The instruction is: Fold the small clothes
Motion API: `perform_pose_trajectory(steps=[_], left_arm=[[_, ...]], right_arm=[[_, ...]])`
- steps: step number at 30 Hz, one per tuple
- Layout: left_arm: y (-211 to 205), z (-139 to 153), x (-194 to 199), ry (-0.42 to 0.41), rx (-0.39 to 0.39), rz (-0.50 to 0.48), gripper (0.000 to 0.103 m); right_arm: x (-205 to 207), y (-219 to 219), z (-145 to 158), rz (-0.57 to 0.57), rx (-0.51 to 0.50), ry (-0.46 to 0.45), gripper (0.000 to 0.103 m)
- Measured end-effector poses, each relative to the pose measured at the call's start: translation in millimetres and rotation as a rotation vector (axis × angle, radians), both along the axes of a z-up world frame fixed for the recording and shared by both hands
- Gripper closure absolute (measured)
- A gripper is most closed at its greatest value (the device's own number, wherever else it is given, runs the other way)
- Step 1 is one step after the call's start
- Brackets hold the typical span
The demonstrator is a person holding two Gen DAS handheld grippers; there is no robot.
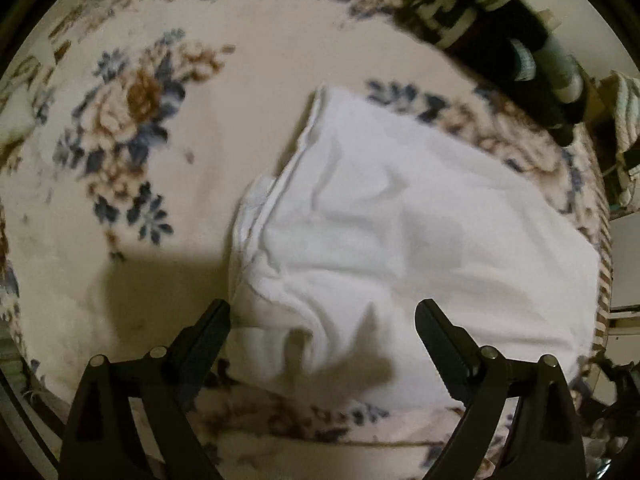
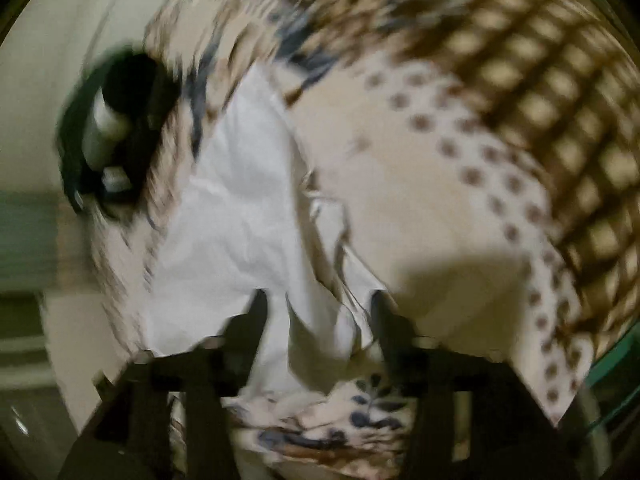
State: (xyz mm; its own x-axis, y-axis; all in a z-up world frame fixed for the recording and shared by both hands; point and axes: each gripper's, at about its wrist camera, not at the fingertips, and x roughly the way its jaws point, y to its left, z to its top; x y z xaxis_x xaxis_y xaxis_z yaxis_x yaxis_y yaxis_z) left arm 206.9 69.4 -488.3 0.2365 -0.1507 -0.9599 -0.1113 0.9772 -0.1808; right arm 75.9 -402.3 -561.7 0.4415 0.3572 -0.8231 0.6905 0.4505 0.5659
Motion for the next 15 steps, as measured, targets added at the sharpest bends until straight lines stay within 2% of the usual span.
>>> perform_pose_trajectory(steps=[3,6,11,15], left_arm=[[-16.9,15.4,-5.6,-0.020,0.019,-0.033,0.009],[-40.0,10.1,-0.9,-0.002,0.018,-0.086,0.009],[-75.8,-10.9,10.7,0.009,0.013,-0.147,0.009],[-99.0,-31.3,21.2,0.043,0.003,-0.211,0.009]], right_arm=[[-26.2,9.9,-18.2,-0.079,0.126,-0.034,0.042],[-34.3,24.0,-39.9,-0.117,0.191,-0.077,0.042],[-20.8,45.4,-58.4,-0.154,0.149,-0.161,0.042],[-17.4,51.9,-59.5,-0.294,0.078,-0.210,0.042]])
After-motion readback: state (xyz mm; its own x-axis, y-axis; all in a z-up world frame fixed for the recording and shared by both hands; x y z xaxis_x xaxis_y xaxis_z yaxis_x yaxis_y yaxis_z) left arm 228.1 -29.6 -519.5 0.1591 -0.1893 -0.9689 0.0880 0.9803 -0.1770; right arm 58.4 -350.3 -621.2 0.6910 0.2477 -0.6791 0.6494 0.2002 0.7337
